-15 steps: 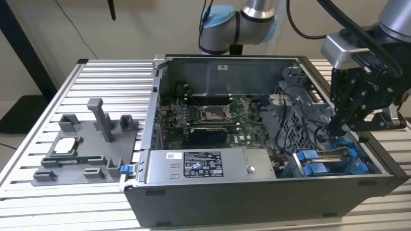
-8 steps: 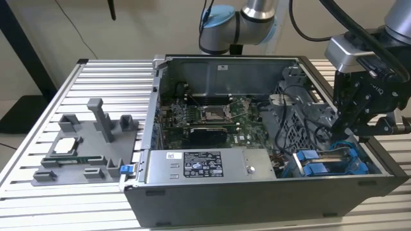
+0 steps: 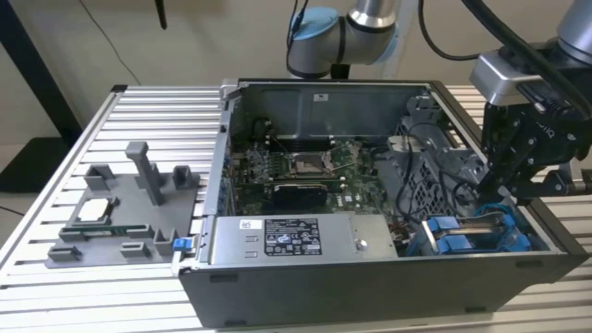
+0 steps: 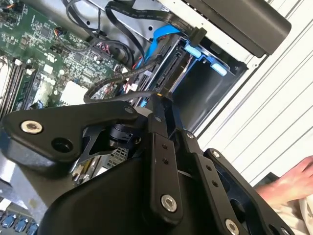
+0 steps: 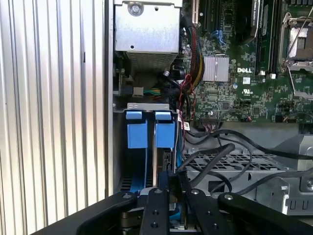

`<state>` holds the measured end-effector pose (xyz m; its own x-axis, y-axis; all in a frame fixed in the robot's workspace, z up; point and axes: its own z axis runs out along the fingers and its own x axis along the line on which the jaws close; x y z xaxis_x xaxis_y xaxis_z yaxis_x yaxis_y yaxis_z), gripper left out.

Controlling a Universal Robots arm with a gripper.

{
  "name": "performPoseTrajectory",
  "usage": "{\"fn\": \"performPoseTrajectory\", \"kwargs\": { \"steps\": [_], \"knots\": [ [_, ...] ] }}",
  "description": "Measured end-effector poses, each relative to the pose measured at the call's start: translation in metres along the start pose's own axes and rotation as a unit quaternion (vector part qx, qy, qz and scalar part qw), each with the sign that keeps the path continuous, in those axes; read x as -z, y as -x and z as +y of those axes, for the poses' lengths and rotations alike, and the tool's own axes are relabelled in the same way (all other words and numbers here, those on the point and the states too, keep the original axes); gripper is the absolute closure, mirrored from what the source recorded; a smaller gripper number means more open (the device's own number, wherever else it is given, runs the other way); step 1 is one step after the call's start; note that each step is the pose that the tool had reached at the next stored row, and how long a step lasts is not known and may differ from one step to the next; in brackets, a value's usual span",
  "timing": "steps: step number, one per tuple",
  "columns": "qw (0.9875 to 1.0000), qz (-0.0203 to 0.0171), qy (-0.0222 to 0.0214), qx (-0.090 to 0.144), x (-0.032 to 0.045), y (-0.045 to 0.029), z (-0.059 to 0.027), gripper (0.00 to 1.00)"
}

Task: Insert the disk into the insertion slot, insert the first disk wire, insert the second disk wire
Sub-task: 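Insert the first disk wire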

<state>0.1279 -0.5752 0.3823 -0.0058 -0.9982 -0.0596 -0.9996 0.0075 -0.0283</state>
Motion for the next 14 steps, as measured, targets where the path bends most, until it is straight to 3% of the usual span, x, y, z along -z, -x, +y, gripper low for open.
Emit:
{"fn": "performPoseTrajectory", "kwargs": {
  "steps": [9, 14],
  "knots": [
    [1.0000, 0.0000, 0.0005, -0.002, 0.0000, -0.0014, 0.0000, 1.00],
    [0.9999, 0.0002, 0.0080, -0.007, -0.0001, -0.0070, 0.0000, 1.00]
  ]
}}
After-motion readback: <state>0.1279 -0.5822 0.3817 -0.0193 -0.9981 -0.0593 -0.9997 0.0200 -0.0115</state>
